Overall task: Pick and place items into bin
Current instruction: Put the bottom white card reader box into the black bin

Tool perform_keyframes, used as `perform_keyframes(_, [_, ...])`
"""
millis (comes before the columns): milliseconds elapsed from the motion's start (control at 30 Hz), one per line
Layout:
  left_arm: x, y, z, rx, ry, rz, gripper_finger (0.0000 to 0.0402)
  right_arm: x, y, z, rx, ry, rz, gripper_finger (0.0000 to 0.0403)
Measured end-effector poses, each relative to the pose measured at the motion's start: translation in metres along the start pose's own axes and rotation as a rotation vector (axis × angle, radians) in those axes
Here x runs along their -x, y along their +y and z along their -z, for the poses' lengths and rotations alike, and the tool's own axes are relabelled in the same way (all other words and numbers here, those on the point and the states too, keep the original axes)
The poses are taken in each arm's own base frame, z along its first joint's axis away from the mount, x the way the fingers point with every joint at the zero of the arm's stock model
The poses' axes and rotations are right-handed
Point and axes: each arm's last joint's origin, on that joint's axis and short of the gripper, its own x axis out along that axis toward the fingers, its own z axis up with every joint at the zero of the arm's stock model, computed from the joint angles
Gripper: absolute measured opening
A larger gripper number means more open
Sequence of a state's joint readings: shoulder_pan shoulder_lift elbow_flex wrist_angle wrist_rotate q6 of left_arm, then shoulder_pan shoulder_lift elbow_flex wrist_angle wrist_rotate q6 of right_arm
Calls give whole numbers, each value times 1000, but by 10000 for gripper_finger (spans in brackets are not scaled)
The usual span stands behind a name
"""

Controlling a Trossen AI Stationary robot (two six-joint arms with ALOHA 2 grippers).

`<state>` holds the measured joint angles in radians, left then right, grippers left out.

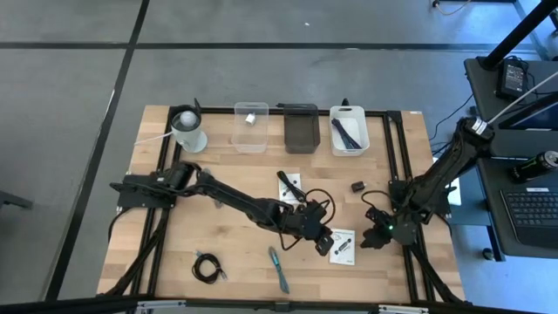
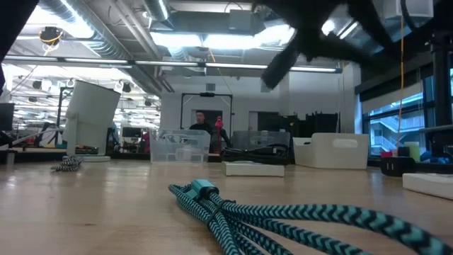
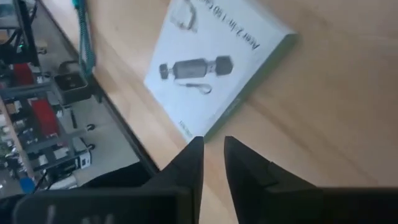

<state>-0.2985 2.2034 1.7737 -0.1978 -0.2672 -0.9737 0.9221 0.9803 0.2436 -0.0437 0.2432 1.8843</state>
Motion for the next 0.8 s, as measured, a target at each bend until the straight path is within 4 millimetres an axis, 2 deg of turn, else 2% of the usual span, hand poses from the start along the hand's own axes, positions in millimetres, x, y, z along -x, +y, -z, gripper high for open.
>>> perform_keyframes(167, [-18,9,12,40,33,-1,72,-8,-2,-6,-39,-40,36,77])
perform_keyframes(400, [-38,21,26,92,117,13,77,-18,-4,-9,-31,-49,77,77])
perform_keyframes(600, [-47,29,31,138,144,2,83,-23,-4,-11,-39,-60,79,81])
perform_keyframes(800, [-51,32,31,165,142,-10,100,-31,-6,-12,-45,-75,90,103])
